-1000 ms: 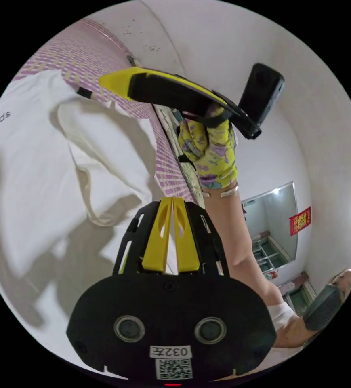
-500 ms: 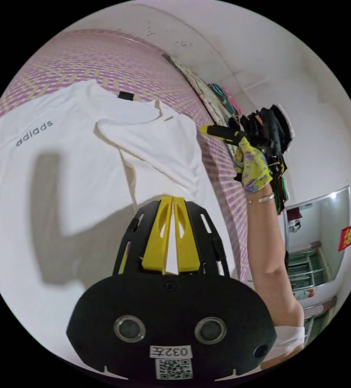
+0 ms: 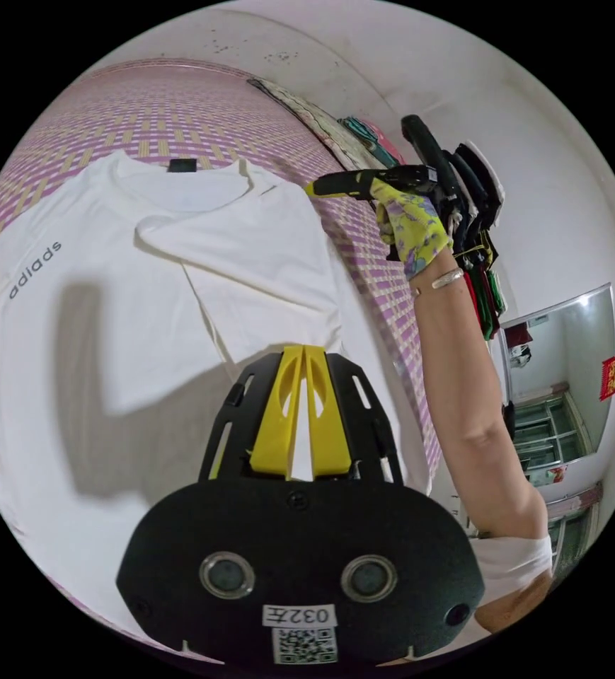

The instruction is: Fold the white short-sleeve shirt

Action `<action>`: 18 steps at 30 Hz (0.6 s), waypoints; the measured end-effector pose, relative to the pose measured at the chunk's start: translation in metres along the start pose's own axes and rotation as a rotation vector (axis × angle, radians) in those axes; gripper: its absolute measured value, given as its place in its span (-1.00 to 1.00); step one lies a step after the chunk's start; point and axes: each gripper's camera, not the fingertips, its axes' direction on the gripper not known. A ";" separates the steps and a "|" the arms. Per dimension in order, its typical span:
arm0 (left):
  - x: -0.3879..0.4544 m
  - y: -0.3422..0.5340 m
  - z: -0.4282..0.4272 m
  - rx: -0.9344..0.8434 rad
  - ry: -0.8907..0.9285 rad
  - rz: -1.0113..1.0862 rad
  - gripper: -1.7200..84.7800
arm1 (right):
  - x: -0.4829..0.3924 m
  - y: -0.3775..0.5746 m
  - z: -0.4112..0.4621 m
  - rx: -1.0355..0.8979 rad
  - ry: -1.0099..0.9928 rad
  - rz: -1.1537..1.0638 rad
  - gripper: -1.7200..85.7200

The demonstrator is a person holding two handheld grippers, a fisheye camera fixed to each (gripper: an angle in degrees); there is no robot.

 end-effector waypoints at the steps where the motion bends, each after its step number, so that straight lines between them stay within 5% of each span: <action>1: 0.003 0.000 0.001 -0.003 -0.006 0.004 -0.98 | 0.011 0.004 -0.006 0.053 -0.003 0.040 -0.97; 11: 0.018 0.004 0.002 -0.037 -0.018 0.043 -0.98 | 0.032 -0.002 0.018 0.057 -0.363 0.053 -0.94; 18: 0.025 0.005 -0.008 -0.056 -0.019 0.061 -0.98 | 0.026 0.005 0.007 0.128 -0.196 0.016 -0.98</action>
